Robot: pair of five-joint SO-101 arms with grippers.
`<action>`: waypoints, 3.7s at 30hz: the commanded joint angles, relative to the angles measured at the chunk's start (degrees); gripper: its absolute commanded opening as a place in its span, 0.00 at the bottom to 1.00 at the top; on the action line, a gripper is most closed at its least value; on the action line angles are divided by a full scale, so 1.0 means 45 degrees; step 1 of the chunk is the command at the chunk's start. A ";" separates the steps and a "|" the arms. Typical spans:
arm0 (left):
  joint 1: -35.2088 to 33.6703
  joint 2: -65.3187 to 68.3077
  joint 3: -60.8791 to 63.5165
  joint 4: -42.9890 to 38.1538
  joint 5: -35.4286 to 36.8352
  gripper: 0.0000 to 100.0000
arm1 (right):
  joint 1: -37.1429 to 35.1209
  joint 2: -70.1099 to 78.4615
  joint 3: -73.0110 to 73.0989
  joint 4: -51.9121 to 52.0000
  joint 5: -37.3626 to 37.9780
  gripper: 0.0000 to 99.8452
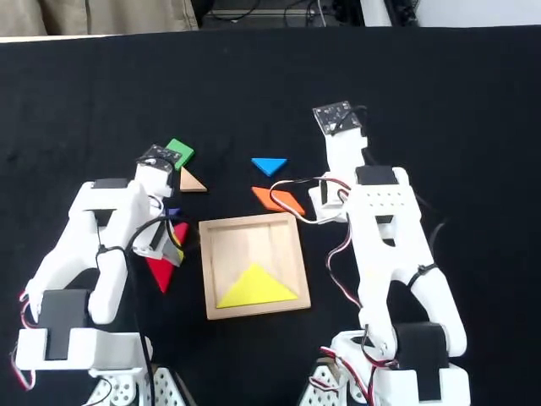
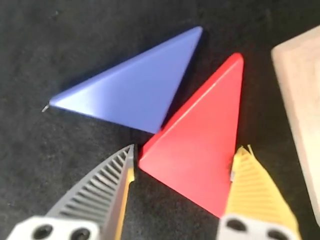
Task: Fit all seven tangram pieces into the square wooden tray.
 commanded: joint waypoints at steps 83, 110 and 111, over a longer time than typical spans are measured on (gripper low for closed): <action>0.5734 0.3595 -0.4952 -0.6486 0.4806 0.13 | 0.2227 -0.0420 0.1827 -0.4532 -0.0039 0.05; 0.2706 0.1524 -0.4737 0.1016 -0.3653 0.13 | 0.1504 -0.0420 0.2042 -0.4532 0.0020 0.05; 0.2764 0.1485 -0.4737 0.1446 -0.3888 0.13 | 0.1504 -0.0420 0.2042 -0.4532 0.0020 0.05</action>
